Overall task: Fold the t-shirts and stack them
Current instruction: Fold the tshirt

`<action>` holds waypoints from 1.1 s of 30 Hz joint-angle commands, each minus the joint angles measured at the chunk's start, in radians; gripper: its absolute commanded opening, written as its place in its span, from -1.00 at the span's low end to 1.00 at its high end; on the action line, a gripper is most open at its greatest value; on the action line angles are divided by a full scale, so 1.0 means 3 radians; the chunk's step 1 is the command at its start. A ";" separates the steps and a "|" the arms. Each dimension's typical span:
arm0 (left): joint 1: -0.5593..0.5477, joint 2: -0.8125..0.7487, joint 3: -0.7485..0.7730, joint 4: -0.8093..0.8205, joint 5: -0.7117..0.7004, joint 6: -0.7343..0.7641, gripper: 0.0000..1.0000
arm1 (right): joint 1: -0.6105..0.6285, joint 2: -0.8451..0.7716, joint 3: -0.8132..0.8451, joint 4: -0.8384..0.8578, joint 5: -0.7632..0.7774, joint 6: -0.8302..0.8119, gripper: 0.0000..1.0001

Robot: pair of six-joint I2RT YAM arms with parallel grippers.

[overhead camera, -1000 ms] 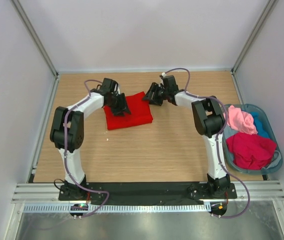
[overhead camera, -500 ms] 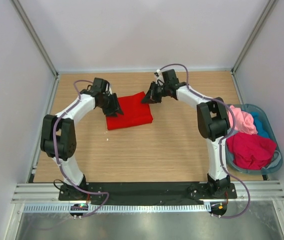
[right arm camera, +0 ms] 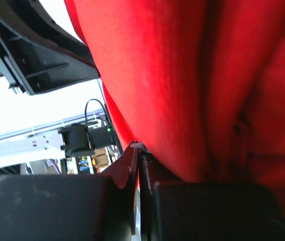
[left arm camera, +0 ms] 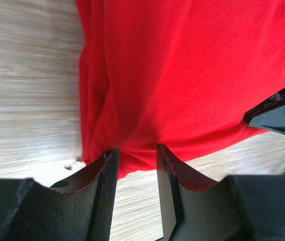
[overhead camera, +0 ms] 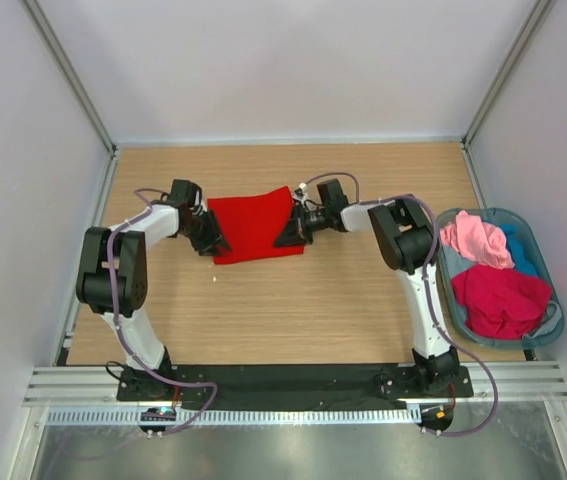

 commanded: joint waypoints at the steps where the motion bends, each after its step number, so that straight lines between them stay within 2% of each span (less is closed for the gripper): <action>1: 0.0033 0.0196 -0.0004 0.0026 -0.0244 0.0027 -0.24 | -0.0042 -0.0063 0.0054 -0.0338 0.0059 -0.0453 -0.85; 6: 0.0033 0.0084 0.0419 -0.0286 -0.0219 0.0053 -0.20 | -0.0047 -0.0370 0.0197 -0.0915 -0.0013 -0.0710 -0.79; 11: 0.0028 0.0002 0.0773 -0.0461 -0.0137 -0.0049 -0.16 | 0.0045 -0.0493 0.0402 -0.0810 -0.0008 -0.0496 -0.76; 15: 0.0028 0.0237 0.0962 -0.0186 -0.0101 -0.0024 -0.15 | 0.0030 -0.0289 0.0544 0.0120 0.0073 0.0204 -0.75; 19: 0.0048 0.0610 0.1172 0.0035 -0.0162 0.0012 -0.15 | -0.0042 0.0114 0.0979 0.0208 0.0349 0.0347 -0.65; 21: 0.0079 0.0834 0.1264 0.0142 -0.0208 0.0022 -0.15 | -0.0113 0.0329 0.1061 0.0558 0.0523 0.0500 -0.60; 28: 0.0263 0.1265 0.1479 0.0255 -0.0316 0.0048 -0.16 | -0.0369 0.0739 0.0883 0.1516 0.1050 0.0915 -0.60; 33: 0.0283 0.1163 0.1551 0.0199 -0.0219 0.0084 -0.15 | -0.0451 0.0612 0.0648 0.1896 0.1133 0.1012 -0.59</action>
